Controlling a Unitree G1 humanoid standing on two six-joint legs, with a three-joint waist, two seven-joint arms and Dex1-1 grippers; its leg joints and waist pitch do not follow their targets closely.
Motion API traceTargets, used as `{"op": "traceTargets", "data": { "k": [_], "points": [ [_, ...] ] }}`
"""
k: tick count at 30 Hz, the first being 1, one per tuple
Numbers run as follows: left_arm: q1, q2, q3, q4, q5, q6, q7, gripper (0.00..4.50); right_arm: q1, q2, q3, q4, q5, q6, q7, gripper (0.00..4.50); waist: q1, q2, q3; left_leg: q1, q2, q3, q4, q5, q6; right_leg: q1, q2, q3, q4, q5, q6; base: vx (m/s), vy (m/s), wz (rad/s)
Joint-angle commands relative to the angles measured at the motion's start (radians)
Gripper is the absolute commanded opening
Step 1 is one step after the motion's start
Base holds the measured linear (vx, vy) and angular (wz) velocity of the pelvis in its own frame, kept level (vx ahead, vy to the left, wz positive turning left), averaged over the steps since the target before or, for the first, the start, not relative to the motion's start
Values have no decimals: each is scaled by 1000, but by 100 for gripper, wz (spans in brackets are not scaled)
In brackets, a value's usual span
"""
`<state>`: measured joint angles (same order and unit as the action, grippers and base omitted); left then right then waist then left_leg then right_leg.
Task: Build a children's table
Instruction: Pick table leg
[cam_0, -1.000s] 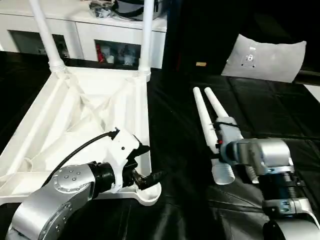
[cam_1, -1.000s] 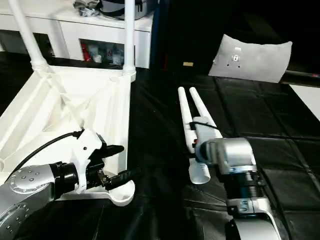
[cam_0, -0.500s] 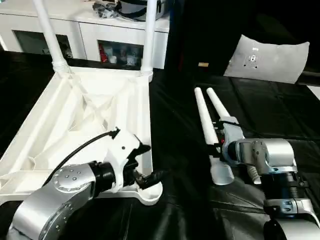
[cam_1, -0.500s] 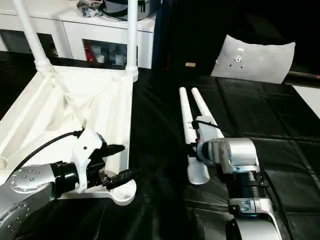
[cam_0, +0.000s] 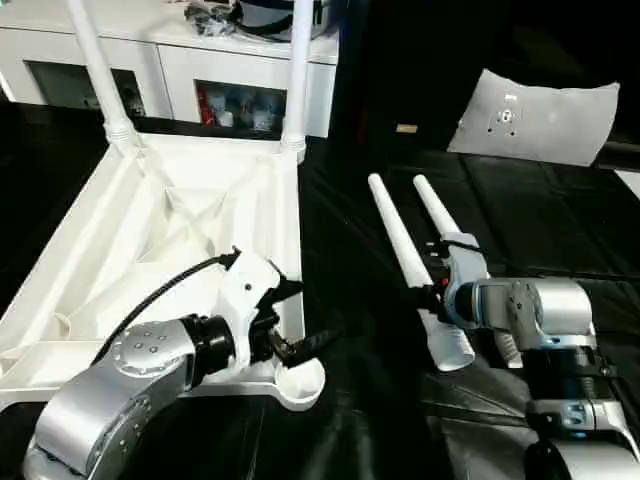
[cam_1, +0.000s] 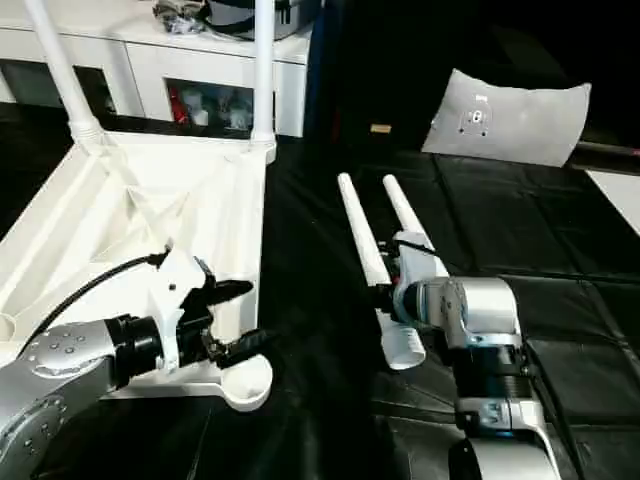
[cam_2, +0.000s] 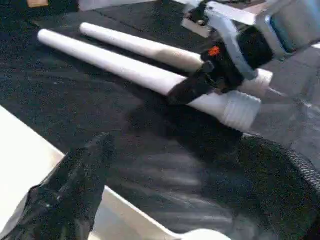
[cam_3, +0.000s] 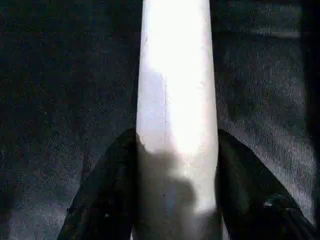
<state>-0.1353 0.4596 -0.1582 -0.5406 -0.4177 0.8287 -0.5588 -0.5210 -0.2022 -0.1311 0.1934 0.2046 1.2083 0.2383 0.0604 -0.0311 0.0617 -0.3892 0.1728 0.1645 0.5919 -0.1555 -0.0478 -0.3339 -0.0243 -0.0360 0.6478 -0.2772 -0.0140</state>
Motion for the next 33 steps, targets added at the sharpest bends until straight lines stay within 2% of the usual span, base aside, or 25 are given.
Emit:
{"op": "traceTargets", "data": {
  "k": [1, 2, 3, 4, 5, 7, 8, 9, 10, 11, 12, 13, 14, 15, 16, 17, 18, 20, 21, 22, 26, 27, 29, 31, 33],
  "points": [
    [-22, -14, -2, 22, 20, -26, 16, 450, 8, 10, -50, -47, 20, -49, -10, 184, 0, 18, -60, 33, 57, -20, -68, -182, -96, 12, -103, 55, -83, -8, -139, 0, 0, 0],
    [-31, -26, 5, 33, 22, -34, 27, 450, 16, 24, -71, -64, 34, -98, -5, 184, 1, 23, -61, 33, 57, -19, -67, -180, -96, 11, -104, 56, -82, -7, -139, 0, 0, 0],
    [-44, -44, 17, 47, 25, -38, 49, 450, 29, 40, -98, -88, 58, -173, 15, 184, 1, 21, -61, 33, 60, -19, -66, -186, -92, 11, -106, 56, -82, -6, -142, 0, 0, 0],
    [-68, -75, 43, 74, 22, -28, 86, 450, 39, 68, -149, -121, 110, -237, 40, 184, 2, 21, -63, 32, 60, -16, -65, -185, -84, 11, -107, 57, -83, 3, -142, 0, 0, 0],
    [-91, -97, 63, 100, 17, -24, 110, 450, 44, 85, -186, -149, 156, -256, 63, 184, 1, 19, -63, 30, 59, -18, -66, -169, -71, 15, -105, 55, -81, 21, -146, 0, 0, 0],
    [-112, -112, 77, 123, 15, -41, 119, 450, 51, 93, -199, -181, 194, -264, 99, 184, 3, 22, -64, 30, 59, -19, -64, -146, -54, 17, -104, 53, -79, 58, -148, 0, 0, 0],
    [-143, -147, 108, 157, -2, -64, 136, 450, 71, 111, -221, -237, 280, -274, 193, 184, 3, 22, -64, 28, 57, -19, -64, -136, -44, 18, -101, 53, -79, 79, -147, 0, 0, 0],
    [-143, -147, 108, 157, -2, -64, 136, 450, 71, 111, -221, -237, 280, -274, 193, 184, 4, 22, -65, 27, 58, -19, -63, -134, -37, 20, -103, 53, -79, 90, -147, 0, 0, 0],
    [-167, -173, 131, 177, -24, -76, 142, 450, 88, 127, -236, -275, 330, -301, 249, 184, 5, 24, -67, 27, 59, -21, -62, -116, -30, 21, -104, 51, -76, 115, -152, 0, 0, 0],
    [-183, -189, 147, 185, -45, -79, 142, 450, 98, 138, -248, -298, 360, -318, 277, 184, 9, 22, -68, 25, 58, -18, -59, -114, -16, 22, -108, 52, -77, 129, -158, 0, 0, 0],
    [-221, -231, 188, 199, -110, -74, 141, 450, 118, 160, -270, -339, 424, -346, 332, 184, 9, 21, -68, 24, 60, -20, -60, -101, -10, 23, -108, 49, -74, 140, -170, 0, 0, 0],
    [-221, -231, 188, 199, -110, -74, 141, 450, 118, 160, -270, -339, 424, -346, 332, 184, 9, 21, -68, 24, 60, -20, -60, -101, -10, 23, -108, 49, -74, 140, -170, 0, 0, 0],
    [-233, -247, 205, 203, -138, -69, 140, 450, 126, 164, -274, -349, 447, -350, 350, 184, 14, 16, -68, 24, 61, -20, -60, -98, -1, 23, -110, 48, -74, 138, -187, 0, 0, 0],
    [-254, -269, 227, 205, -178, -58, 140, 450, 134, 168, -278, -356, 484, -342, 375, 184, 15, 15, -68, 24, 61, -20, -60, -95, 1, 23, -109, 47, -75, 131, -190, 0, 0, 0],
    [-297, -309, 272, 213, -263, -35, 144, 450, 140, 173, -285, -369, 551, -319, 421, 184, 19, 16, -65, 25, 58, -15, -58, -109, -2, 21, -111, 48, -79, 92, -199, 0, 0, 0],
    [-297, -309, 272, 213, -263, -35, 144, 450, 140, 173, -285, -369, 551, -319, 421, 184, 22, 17, -66, 26, 59, -17, -57, -114, -1, 21, -113, 47, -80, 77, -202, 0, 0, 0],
    [-311, -322, 287, 217, -288, -25, 147, 450, 143, 173, -285, -374, 572, -313, 434, 184, 25, 16, -62, 26, 60, -16, -60, -125, -3, 18, -111, 48, -85, 38, -195, 0, 0, 0],
    [-339, -351, 314, 234, -361, -2, 145, 450, 146, 167, -278, -386, 612, -295, 472, 184, 30, 15, -62, 27, 59, -15, -59, -126, -8, 18, -112, 49, -87, 12, -189, 0, 0, 0],
    [-341, -354, 316, 235, -367, -1, 144, 450, 147, 166, -277, -387, 615, -293, 475, 184, 30, 14, -62, 26, 59, -16, -60, -124, -8, 19, -112, 49, -88, 6, -186, 0, 0, 0],
    [-360, -375, 334, 250, -422, 15, 145, 450, 152, 160, -267, -399, 636, -282, 501, 184, 31, 14, -63, 25, 60, -17, -61, -116, -10, 18, -110, 49, -87, 8, -177, 0, 0, 0],
    [-381, -398, 356, 269, -483, 40, 151, 450, 169, 151, -247, -417, 663, -282, 526, 184, 34, 13, -65, 23, 58, -17, -60, -91, -8, 21, -110, 48, -85, 45, -160, 0, 0, 0],
    [-395, -408, 366, 278, -515, 53, 155, 450, 177, 147, -236, -426, 676, -279, 536, 184, 36, 12, -66, 24, 58, -18, -60, -93, -8, 20, -111, 48, -86, 43, -160, 0, 0, 0],
    [-395, -408, 366, 278, -515, 53, 155, 450, 177, 147, -236, -426, 676, -279, 536, 184, 36, 11, -64, 21, 58, -18, -61, -98, -9, 22, -112, 48, -88, 30, -159, 0, 0, 0],
    [-420, -415, 376, 293, -561, 84, 161, 450, 195, 135, -208, -445, 702, -268, 556, 184, 38, 13, -63, 21, 58, -18, -60, -99, -12, 21, -113, 48, -89, 17, -155, 0, 0, 0],
    [-427, -414, 371, 299, -564, 93, 159, 450, 204, 128, -193, -455, 708, -263, 567, 184, 39, 14, -63, 23, 59, -18, -61, -103, -13, 20, -112, 48, -91, 11, -149, 0, 0, 0]
  ]
}}
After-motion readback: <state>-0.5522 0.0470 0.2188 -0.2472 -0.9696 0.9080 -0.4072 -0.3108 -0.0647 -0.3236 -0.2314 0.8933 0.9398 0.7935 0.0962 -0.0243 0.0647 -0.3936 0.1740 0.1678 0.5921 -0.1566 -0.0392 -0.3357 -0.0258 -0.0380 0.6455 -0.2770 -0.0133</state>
